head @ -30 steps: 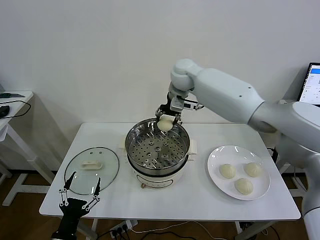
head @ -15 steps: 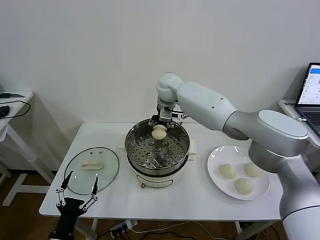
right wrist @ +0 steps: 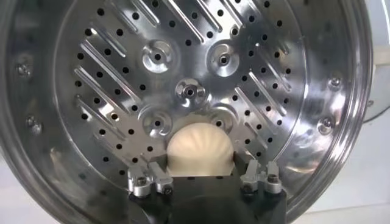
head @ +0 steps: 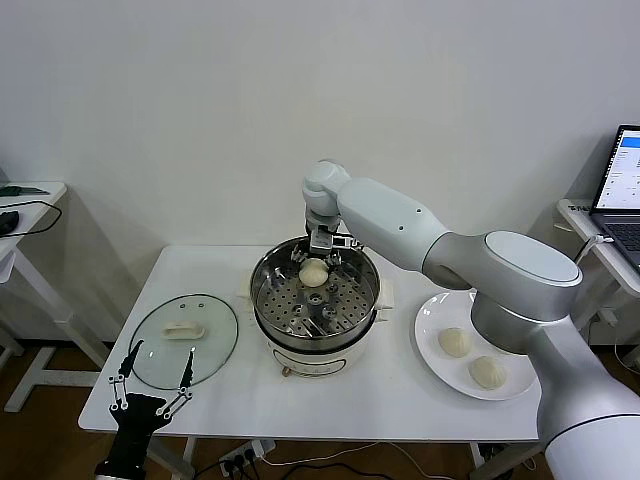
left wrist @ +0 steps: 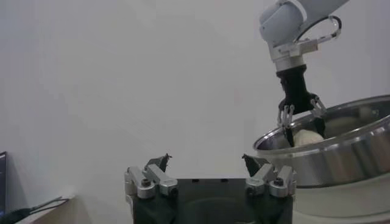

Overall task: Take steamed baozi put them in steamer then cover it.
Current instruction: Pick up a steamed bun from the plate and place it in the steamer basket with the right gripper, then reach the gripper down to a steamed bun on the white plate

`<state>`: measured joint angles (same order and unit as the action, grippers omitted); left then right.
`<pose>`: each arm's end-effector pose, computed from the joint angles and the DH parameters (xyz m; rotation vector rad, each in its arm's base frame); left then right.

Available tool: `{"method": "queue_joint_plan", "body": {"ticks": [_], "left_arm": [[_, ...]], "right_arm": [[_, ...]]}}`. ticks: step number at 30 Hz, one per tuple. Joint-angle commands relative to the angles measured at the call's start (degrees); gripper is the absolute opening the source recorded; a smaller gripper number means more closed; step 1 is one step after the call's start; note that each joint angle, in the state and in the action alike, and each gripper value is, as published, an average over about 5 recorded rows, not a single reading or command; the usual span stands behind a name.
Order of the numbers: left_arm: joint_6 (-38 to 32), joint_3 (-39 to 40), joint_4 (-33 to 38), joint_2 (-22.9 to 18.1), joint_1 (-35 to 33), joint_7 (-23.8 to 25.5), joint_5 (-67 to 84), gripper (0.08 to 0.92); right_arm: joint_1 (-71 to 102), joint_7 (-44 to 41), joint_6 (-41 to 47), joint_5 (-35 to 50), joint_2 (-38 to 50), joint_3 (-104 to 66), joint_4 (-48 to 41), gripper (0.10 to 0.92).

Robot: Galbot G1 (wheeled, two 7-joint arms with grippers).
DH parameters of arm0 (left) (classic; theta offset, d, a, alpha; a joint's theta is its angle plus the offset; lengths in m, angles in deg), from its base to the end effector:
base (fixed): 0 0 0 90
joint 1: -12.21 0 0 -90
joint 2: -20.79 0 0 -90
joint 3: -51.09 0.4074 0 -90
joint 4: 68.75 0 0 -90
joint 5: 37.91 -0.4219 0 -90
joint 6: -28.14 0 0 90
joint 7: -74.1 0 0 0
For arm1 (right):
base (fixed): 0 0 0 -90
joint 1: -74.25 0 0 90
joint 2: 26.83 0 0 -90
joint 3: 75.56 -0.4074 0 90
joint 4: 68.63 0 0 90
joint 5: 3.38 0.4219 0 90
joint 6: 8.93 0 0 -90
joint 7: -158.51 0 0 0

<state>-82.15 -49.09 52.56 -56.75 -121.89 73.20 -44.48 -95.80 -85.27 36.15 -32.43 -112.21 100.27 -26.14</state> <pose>0.1365 0.1028 -0.3690 0.0866 2.9361 0.5753 0.7315 0.2254 -0.1073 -1.9704 0.2255 -2.3720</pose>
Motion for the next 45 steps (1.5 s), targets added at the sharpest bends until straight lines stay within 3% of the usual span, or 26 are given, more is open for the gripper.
{"method": "queue_joint_plan", "body": {"ticks": [1, 10, 15, 18, 23, 30, 45], "left_arm": [[0.12, -0.06, 0.06, 0.00, 0.10, 0.10, 0.03, 0.823], [0.44, -0.06, 0.09, 0.22, 0.54, 0.09, 0.11, 0.823], [0.64, 0.11, 0.05, 0.39, 0.53, 0.07, 0.09, 0.823], [0.57, 0.29, 0.02, 0.45, 0.42, 0.05, 0.06, 0.823], [0.38, 0.63, -0.13, 0.51, 0.40, 0.02, -0.05, 0.823], [0.25, 0.93, -0.41, 0.57, 0.48, -0.03, -0.16, 0.823], [0.07, 1.22, -1.07, 0.41, 0.19, -0.17, -0.62, 0.823]], "right_arm": [[-0.26, -0.33, 0.69, 0.48, 1.05, -0.08, 2.25, 0.818], [-9.22, -12.20, 15.45, 21.88, 18.80, -0.13, 20.70, 0.823], [-16.33, -12.55, 35.42, 43.33, 30.89, 7.25, 24.13, 0.823], [-17.99, -12.13, 44.62, 50.69, 36.58, 11.52, 23.74, 0.823], [-15.28, -12.33, 50.13, 50.61, 43.53, 17.14, 22.55, 0.823], [-6.30, -6.32, 51.80, 50.33, 48.74, 20.89, 23.42, 0.823], [8.18, 1.72, 52.23, 45.32, 47.93, 10.97, 20.79, 0.823]]}}
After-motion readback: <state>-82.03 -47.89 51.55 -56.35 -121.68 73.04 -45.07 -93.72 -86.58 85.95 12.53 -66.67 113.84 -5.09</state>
